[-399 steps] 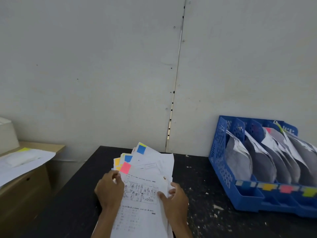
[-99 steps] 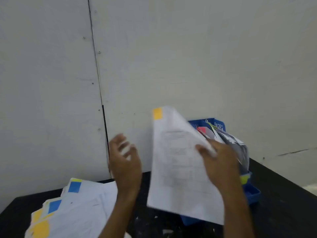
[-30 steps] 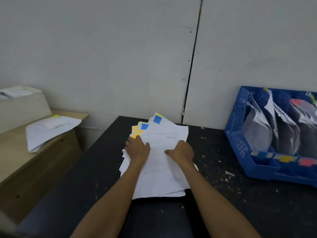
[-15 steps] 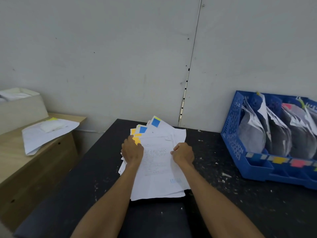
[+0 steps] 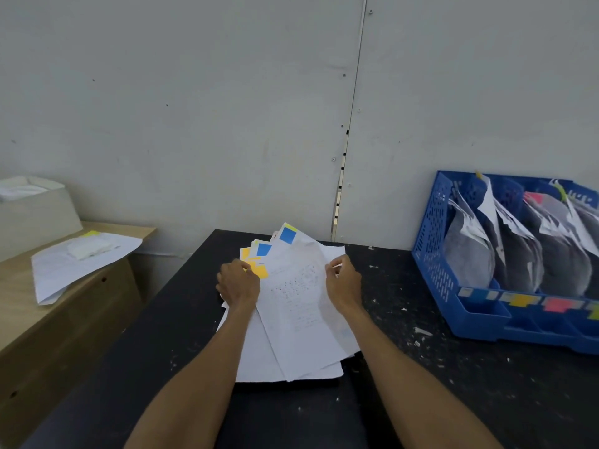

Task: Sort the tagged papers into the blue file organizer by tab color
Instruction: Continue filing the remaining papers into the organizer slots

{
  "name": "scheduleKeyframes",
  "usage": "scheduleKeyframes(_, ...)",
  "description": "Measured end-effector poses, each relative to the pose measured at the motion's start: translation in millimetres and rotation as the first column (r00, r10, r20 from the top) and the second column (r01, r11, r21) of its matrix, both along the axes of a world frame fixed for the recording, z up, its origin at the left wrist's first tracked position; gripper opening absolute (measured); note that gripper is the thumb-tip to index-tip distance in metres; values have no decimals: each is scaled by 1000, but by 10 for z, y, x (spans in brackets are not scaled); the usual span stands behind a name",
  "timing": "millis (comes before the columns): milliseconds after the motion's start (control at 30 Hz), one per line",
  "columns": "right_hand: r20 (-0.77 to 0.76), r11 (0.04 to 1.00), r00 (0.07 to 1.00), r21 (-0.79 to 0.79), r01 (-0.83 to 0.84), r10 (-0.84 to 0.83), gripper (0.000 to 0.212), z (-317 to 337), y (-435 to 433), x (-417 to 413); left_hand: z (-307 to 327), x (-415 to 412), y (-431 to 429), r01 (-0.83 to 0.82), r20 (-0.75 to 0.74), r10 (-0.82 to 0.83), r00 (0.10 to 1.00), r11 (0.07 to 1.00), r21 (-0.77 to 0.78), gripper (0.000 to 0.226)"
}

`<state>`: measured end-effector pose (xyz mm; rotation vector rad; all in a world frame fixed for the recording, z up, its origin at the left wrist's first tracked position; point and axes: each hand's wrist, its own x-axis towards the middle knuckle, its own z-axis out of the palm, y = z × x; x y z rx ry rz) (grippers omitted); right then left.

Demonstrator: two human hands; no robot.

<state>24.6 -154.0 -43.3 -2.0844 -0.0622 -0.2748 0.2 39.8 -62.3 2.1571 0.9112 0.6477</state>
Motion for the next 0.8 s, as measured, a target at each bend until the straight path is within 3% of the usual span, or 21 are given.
scheduleKeyframes(100, -36, 989, 997, 132, -58, 63, 15, 45, -81, 43, 146, 37, -76, -9, 85, 7, 996, 1000, 22, 17)
scheduleKeyframes(233, -156, 956, 972, 263, -132, 177, 54, 135, -245, 127, 358, 145, -210, 20, 194, -32, 980, 998, 62, 14)
scheduleKeyframes(333, -197, 934, 950, 310, -175, 244, 35, 326, -429, 141, 559, 284, -382, 61, 284, -79, 956, 996, 71, 12)
scheduleKeyframes(433, -79, 920, 974, 351, -174, 215, 22, 574, -717, 166, 842, 460, -673, 136, 406, -173, 897, 983, 119, 10)
scheduleKeyframes(533, 103, 936, 991, 333, -113, 83, 14, 882, -1040, 172, 1160, 623, -1110, 203, 497, -265, 826, 963, 175, 17)
scheduleKeyframes(633, 230, 951, 959, 297, 91, -164, 30, 1244, -1503, 217, 1417, 725, -1761, 313, 582, -370, 724, 928, 201, 31)
scheduleKeyframes(700, 340, 932, 885, 283, 228, -320, 40, 1497, -1886, 191, 1519, 734, -2276, 455, 601, -482, 638, 865, 211, 32)
scheduleKeyframes(800, 487, 876, 729, 244, 416, -481, 40, 1846, -2394, 66, 1592, 689, -3011, 664, 504, -646, 573, 726, 176, 35)
